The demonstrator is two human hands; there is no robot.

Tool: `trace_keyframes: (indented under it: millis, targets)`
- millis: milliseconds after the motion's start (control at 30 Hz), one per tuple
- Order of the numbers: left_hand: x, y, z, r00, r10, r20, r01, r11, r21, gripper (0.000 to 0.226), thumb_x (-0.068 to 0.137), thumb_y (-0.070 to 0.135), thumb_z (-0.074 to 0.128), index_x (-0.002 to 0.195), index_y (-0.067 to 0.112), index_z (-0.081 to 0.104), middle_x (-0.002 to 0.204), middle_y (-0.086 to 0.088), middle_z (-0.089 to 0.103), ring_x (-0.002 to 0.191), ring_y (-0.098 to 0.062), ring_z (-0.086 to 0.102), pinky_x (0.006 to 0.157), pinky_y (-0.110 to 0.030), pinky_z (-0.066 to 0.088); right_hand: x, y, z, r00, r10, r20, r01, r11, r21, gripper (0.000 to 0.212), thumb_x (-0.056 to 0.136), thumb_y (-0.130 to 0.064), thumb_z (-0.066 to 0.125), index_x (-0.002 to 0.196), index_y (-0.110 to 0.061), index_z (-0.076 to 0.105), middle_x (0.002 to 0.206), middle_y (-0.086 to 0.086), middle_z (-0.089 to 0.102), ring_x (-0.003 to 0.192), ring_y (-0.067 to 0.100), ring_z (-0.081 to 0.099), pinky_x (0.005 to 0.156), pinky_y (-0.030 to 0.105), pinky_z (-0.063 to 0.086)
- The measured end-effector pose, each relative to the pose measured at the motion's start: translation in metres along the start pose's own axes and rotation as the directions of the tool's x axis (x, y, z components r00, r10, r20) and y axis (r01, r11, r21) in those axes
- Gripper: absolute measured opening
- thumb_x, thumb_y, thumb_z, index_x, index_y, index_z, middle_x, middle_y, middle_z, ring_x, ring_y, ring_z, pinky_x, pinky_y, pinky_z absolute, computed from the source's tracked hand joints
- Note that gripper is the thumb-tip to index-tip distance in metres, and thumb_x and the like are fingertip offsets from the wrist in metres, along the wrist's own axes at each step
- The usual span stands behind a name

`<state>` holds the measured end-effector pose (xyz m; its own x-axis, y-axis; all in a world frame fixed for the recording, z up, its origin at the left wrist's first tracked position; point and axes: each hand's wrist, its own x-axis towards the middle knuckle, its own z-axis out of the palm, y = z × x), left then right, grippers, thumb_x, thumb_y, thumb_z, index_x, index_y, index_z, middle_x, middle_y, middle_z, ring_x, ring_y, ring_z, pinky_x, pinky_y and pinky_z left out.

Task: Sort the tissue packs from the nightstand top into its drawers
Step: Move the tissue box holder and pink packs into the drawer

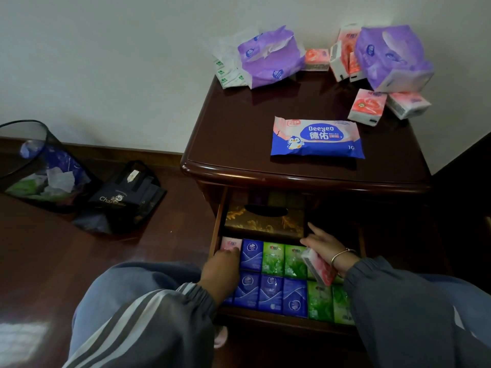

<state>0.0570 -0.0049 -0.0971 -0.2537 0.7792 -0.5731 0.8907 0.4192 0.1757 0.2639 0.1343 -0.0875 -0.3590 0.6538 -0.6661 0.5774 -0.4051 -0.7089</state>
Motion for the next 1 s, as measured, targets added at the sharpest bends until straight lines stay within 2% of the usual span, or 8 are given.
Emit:
trace_keyframes:
  millis: [100,167,300,500,733,833,900,1000]
  targets:
    - [0.009,-0.003,-0.003,0.963,0.053,-0.264,-0.091,0.987,-0.134,0.059,0.093,0.011,0.049,0.147,0.013,0.023,0.152,-0.007,0.027,0.137,-0.024,0.031,0.104,-0.033,0.042,0.002,0.002,-0.001,1.000,0.020,-0.009,-0.020,0.999,-0.032,0.068,0.089,-0.026,0.058,0.148,-0.023,0.024,0.147,0.012,0.039,0.131,0.025,0.042,0.105,0.032,0.034]
    - [0.016,0.000,-0.007,0.914,0.116,-0.389,-0.157,0.985,-0.074,0.066,0.094,0.009,0.047,0.151,0.012,0.014,0.159,-0.006,0.014,0.145,-0.022,0.016,0.114,-0.031,0.030,0.003,0.003,0.001,0.999,0.042,-0.030,-0.042,0.999,0.008,0.066,0.088,-0.028,0.058,0.147,-0.023,0.028,0.146,0.010,0.040,0.129,0.026,0.044,0.106,0.034,0.037]
    - [0.029,0.006,-0.011,0.927,0.162,-0.339,-0.119,0.982,0.144,0.070,0.095,0.012,0.041,0.153,0.010,0.001,0.162,-0.007,-0.001,0.149,-0.024,0.001,0.121,-0.037,0.014,0.004,0.000,0.012,0.995,0.075,-0.064,-0.068,0.992,0.103,0.062,0.088,-0.027,0.059,0.144,-0.020,0.034,0.140,0.010,0.047,0.114,0.023,0.053,0.089,0.028,0.045]
    - [0.025,0.007,0.006,0.957,0.085,-0.278,-0.022,0.975,0.221,0.076,0.092,0.015,0.041,0.152,0.006,-0.005,0.161,-0.013,-0.004,0.149,-0.028,0.001,0.121,-0.040,0.010,-0.001,0.002,0.019,0.996,0.076,-0.050,-0.075,0.997,0.018,0.058,0.088,-0.019,0.059,0.142,-0.011,0.038,0.131,0.014,0.055,0.110,0.025,0.058,0.096,0.034,0.046]
    - [0.018,-0.007,0.004,0.950,0.129,-0.283,-0.082,0.982,0.172,0.065,0.098,0.024,0.037,0.153,0.013,0.004,0.162,-0.004,0.003,0.149,-0.020,0.007,0.121,-0.039,0.010,-0.016,-0.002,0.021,0.997,0.073,-0.005,-0.073,0.994,-0.085,0.059,0.088,-0.022,0.059,0.143,-0.017,0.036,0.133,0.009,0.054,0.119,0.025,0.053,0.105,0.039,0.042]
    - [0.013,-0.011,-0.007,0.963,0.160,-0.218,-0.152,0.987,0.053,0.066,0.096,0.019,0.043,0.153,0.014,0.012,0.162,-0.004,0.007,0.149,-0.018,0.009,0.120,-0.036,0.008,-0.026,0.000,0.018,0.993,0.034,-0.112,-0.040,0.998,-0.053,0.048,0.088,-0.023,0.060,0.134,-0.015,0.050,0.130,0.009,0.056,0.117,0.023,0.054,0.102,0.035,0.043]
    - [0.007,-0.013,-0.019,0.970,0.139,-0.197,-0.170,0.974,-0.147,0.058,0.093,0.010,0.045,0.149,0.015,0.029,0.156,-0.009,0.028,0.141,-0.023,0.031,0.116,-0.036,0.024,-0.034,-0.001,0.013,0.979,0.001,-0.204,-0.010,0.999,-0.044,0.034,0.088,-0.025,0.060,0.120,-0.011,0.061,0.122,0.011,0.062,0.106,0.022,0.057,0.091,0.031,0.045]
    - [-0.011,-0.014,-0.033,0.984,0.015,-0.178,-0.096,0.887,-0.452,0.049,0.093,0.003,0.040,0.138,0.021,0.046,0.126,-0.012,0.059,0.105,-0.024,0.060,0.088,-0.031,0.049,-0.050,-0.005,0.001,0.955,0.022,-0.296,-0.011,0.999,0.036,0.037,0.088,-0.034,0.059,0.101,0.000,0.068,0.096,0.019,0.068,0.089,0.030,0.061,0.082,0.034,0.048]
